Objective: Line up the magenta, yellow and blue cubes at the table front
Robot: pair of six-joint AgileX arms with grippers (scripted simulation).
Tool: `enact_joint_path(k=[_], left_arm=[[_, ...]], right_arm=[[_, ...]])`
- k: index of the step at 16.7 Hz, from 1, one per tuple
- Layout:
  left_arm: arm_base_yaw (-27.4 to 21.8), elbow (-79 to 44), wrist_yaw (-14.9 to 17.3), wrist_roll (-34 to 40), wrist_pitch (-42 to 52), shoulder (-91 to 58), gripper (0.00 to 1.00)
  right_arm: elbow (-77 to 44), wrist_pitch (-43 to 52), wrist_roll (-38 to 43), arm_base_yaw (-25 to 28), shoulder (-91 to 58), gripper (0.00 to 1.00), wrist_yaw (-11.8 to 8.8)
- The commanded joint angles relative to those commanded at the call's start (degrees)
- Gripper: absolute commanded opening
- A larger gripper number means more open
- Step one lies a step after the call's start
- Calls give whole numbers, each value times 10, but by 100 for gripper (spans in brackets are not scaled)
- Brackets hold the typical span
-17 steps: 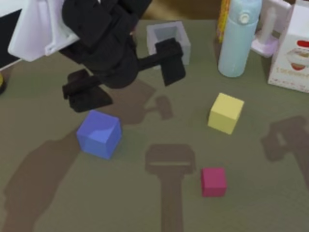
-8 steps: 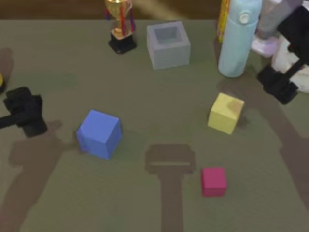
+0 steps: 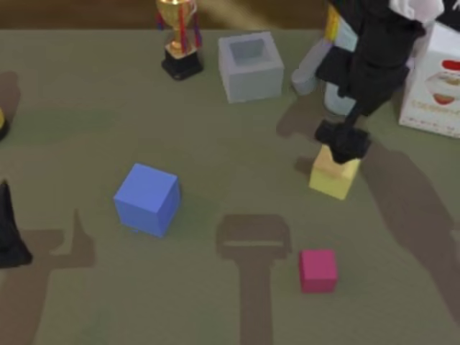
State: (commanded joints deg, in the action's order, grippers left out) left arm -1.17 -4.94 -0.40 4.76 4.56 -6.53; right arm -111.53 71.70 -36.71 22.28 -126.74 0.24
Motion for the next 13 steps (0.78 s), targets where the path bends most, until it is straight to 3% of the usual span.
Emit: enact_joint_path(k=[4,13], left_arm=[[23,49,4,-47,-45,64,100],[23,49,4,-48,-46,65,100]], right_arm=[[-58,31,-18,11,-57,100,0],[-23,-11,-18,10,-67,100,0]])
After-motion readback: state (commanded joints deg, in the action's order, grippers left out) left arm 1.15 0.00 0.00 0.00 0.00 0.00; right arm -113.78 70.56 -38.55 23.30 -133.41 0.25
